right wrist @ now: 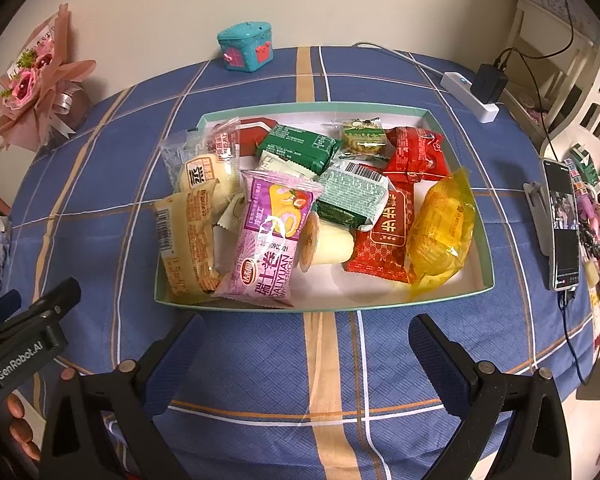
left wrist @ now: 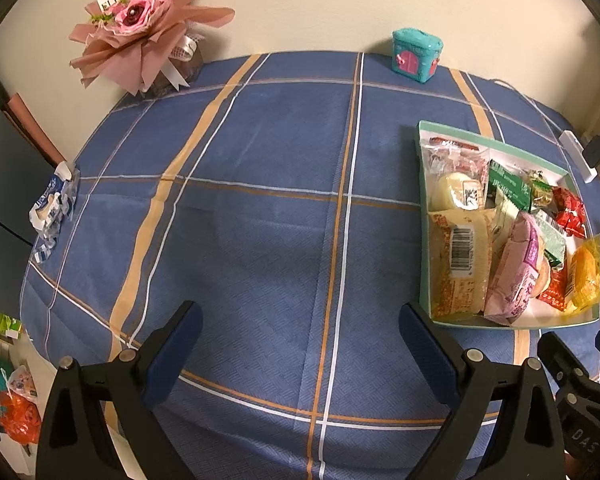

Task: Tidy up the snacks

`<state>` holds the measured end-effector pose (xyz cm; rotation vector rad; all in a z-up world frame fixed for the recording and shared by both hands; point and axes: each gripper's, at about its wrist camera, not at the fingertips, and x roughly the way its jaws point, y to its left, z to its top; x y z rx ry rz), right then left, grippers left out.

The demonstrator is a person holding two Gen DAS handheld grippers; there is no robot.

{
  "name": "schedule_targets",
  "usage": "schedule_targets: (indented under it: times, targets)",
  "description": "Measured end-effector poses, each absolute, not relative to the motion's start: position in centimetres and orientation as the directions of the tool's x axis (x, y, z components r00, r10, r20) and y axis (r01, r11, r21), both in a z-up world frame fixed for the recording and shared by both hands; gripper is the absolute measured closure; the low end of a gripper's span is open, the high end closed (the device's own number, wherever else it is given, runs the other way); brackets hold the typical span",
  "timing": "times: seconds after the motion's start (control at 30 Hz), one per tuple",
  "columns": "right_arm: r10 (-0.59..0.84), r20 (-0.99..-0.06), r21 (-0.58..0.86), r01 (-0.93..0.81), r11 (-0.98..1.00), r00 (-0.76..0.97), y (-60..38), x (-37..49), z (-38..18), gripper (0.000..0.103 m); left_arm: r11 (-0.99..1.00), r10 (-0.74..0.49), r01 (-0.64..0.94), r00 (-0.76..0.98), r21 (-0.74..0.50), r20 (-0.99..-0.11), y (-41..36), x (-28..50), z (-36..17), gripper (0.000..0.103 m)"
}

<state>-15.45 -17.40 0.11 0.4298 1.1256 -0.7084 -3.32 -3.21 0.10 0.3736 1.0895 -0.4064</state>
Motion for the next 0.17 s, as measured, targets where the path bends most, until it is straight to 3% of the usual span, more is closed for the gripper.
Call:
schedule_targets:
  times: [0.17]
  targets:
    - [-0.293,-0.923,-0.036,0.702,0.711,0.249,-17.46,-15.47,0.04,0.0,0.873,-0.128,0.481,0.395,0.086,-0.91,-3.28,-3.23,-0.04,0.004]
